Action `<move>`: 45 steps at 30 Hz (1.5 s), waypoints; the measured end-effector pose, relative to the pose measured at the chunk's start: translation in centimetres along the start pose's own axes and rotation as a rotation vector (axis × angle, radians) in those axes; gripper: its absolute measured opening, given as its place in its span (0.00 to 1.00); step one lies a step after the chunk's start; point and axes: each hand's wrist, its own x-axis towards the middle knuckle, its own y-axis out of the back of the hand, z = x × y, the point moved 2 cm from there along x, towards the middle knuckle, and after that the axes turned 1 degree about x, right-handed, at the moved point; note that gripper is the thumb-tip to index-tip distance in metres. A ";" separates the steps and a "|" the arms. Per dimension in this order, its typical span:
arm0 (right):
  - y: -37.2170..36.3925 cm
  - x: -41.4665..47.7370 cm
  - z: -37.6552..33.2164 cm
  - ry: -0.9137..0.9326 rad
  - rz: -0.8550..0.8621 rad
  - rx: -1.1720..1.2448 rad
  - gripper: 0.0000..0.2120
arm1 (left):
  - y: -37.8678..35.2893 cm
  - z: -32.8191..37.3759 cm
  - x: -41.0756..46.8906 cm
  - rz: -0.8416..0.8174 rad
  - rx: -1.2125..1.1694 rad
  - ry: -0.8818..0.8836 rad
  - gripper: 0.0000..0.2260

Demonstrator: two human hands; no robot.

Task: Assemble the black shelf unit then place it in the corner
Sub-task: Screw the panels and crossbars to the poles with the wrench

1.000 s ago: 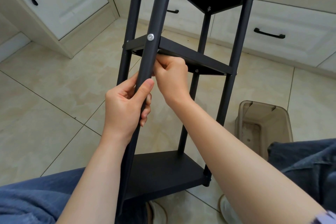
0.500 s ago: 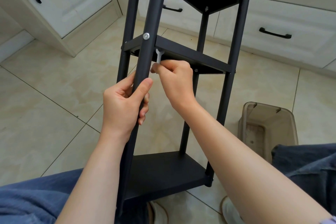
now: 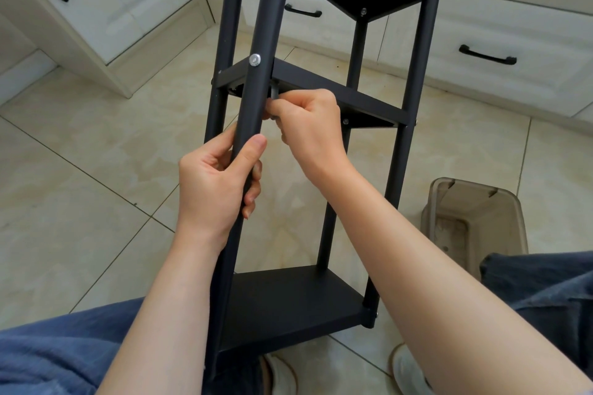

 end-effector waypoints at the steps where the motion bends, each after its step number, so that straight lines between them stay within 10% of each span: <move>1: 0.0 0.1 0.1 -0.004 -0.004 0.006 0.13 | 0.0 0.0 0.0 -0.001 0.002 -0.001 0.13; 45: 0.3 0.1 0.9 -0.002 0.031 -0.015 0.12 | 0.1 -0.2 0.4 -0.013 0.014 -0.001 0.15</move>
